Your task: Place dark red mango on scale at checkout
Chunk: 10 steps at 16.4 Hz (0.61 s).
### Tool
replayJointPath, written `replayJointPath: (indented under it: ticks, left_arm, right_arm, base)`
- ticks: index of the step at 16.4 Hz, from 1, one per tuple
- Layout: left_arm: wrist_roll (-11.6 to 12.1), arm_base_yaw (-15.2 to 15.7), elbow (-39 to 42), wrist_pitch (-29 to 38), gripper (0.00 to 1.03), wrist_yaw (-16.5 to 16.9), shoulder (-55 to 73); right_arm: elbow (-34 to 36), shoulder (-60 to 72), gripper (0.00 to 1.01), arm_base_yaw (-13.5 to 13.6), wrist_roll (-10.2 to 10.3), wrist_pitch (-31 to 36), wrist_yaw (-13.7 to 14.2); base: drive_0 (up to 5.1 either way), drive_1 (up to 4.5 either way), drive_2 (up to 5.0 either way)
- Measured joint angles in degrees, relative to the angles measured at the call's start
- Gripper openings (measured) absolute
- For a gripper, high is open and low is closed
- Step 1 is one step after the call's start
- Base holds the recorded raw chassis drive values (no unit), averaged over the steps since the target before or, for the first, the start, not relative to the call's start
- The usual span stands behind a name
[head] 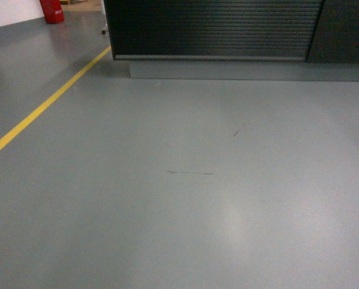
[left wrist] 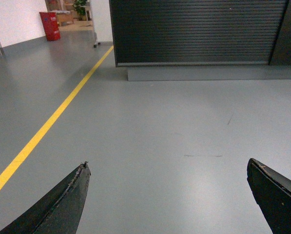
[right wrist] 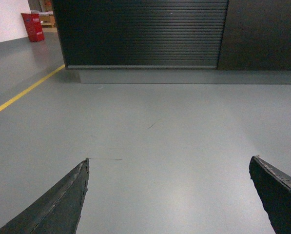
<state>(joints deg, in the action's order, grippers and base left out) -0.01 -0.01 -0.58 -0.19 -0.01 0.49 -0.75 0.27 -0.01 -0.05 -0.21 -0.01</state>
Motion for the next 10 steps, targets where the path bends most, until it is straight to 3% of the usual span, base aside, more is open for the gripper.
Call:
replayJointPath:
  ticks: [10]
  left_arm:
    - [0.0,0.0,0.0,0.0,0.98,0.0,0.0]
  right_arm:
    - [0.0,0.0,0.98,0.0,0.0,-0.02,0.0]
  base:
    - [0.0,0.0,0.0]
